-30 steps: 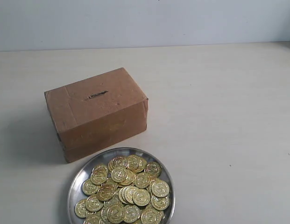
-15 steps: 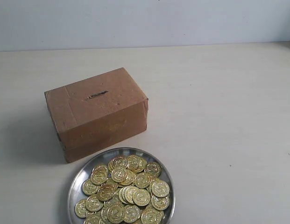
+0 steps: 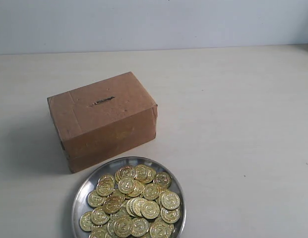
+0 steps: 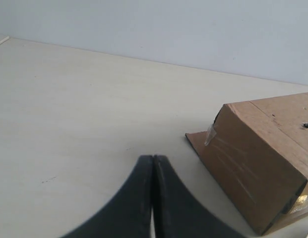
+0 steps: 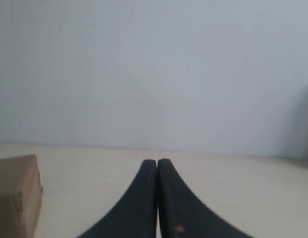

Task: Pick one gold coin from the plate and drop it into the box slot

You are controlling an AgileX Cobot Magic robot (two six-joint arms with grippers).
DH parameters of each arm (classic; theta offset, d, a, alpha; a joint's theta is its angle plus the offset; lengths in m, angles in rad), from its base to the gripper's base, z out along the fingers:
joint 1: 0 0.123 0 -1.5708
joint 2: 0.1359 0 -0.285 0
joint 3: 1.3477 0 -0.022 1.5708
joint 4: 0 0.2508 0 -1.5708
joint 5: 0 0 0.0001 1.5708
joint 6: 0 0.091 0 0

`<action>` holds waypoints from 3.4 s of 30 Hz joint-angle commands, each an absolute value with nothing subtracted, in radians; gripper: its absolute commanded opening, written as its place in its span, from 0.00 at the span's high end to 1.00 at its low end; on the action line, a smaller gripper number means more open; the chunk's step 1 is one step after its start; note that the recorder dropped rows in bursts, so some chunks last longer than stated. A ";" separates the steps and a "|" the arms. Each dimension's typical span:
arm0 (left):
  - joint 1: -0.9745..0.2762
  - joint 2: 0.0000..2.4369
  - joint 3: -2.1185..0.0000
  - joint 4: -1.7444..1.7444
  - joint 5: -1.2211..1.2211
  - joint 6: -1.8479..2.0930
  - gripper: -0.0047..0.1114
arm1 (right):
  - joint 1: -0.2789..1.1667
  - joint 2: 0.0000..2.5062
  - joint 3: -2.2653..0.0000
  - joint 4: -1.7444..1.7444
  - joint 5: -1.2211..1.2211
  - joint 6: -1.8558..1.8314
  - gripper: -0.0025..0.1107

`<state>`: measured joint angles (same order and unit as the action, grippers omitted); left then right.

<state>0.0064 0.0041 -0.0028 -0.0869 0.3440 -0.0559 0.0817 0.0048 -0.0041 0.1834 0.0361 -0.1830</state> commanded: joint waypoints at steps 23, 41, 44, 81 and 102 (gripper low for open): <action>0.000 0.000 0.000 -0.090 0.335 -0.052 0.96 | 0.076 0.000 -0.133 0.205 -0.072 0.325 0.98; 0.000 0.000 0.000 -0.090 0.335 -0.052 0.96 | 0.076 0.580 -0.801 0.621 1.035 -0.674 0.98; 0.000 0.000 0.000 -0.090 0.335 -0.052 0.96 | 0.076 0.696 -0.825 0.646 1.094 -0.682 0.98; 0.000 0.000 0.000 -0.090 0.335 -0.052 0.96 | 0.714 1.668 -0.919 0.445 0.718 -0.812 0.98; 0.000 0.000 0.000 -0.090 0.335 -0.052 0.96 | 0.720 1.984 -1.218 0.338 0.667 -0.731 0.60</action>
